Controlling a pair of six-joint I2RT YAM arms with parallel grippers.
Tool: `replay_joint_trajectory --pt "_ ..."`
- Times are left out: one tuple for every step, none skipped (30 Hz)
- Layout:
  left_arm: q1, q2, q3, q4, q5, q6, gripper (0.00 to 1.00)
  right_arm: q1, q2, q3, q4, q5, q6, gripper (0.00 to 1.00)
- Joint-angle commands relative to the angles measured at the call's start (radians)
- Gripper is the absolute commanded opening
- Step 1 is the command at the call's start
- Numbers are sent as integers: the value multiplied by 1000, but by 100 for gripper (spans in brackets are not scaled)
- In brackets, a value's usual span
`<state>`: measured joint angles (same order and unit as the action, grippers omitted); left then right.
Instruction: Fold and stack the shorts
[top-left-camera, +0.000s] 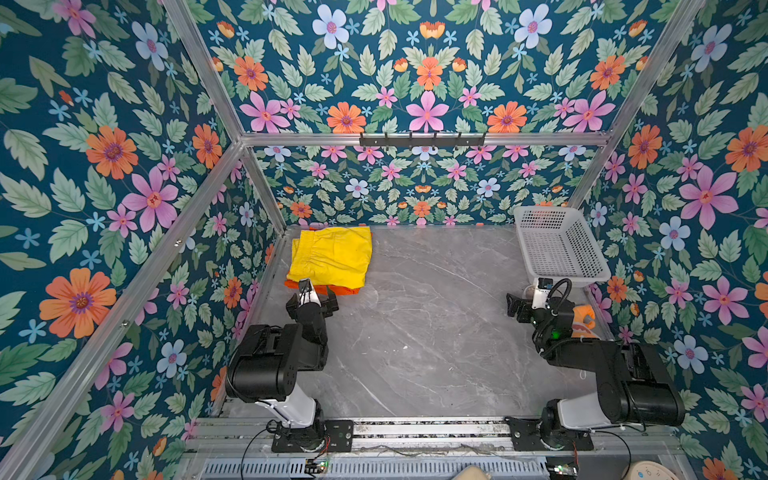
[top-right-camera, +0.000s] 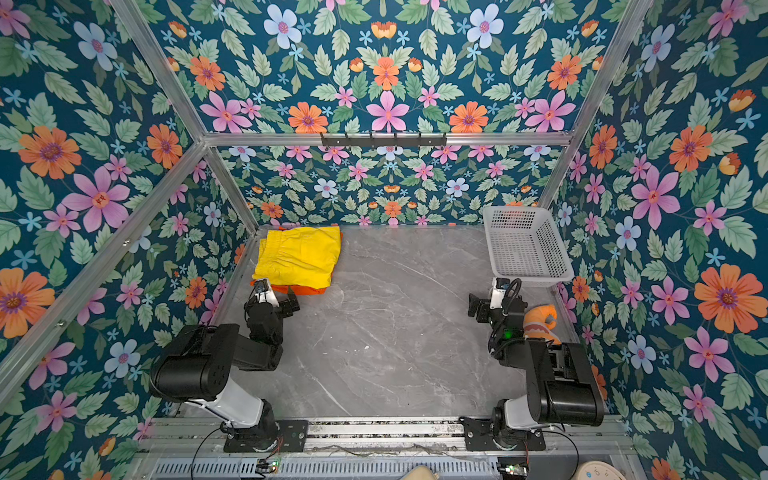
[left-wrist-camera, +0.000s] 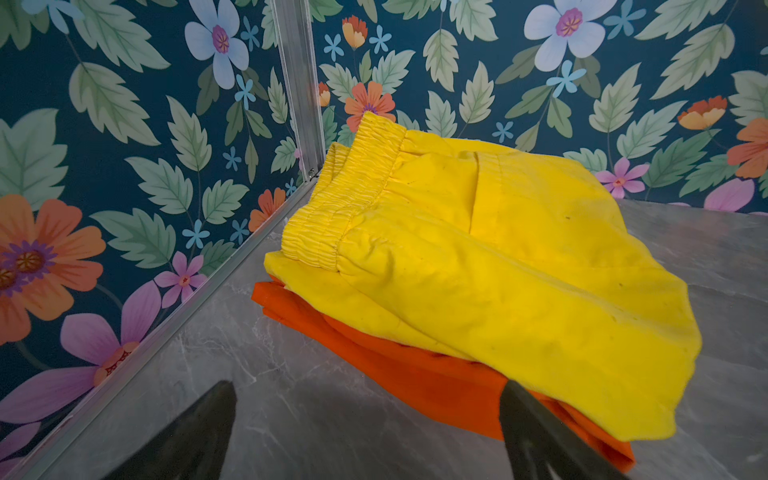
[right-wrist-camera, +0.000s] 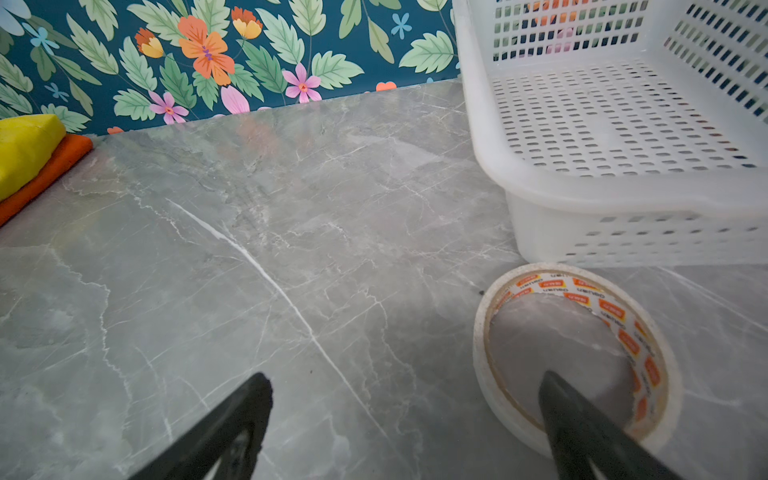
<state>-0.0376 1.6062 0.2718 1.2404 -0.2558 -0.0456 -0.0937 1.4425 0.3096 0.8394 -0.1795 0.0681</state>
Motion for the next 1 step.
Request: replay_joint_trajectory --pt "0 -2 -1 12 21 11 100 1 -5 3 33 2 -13 99"
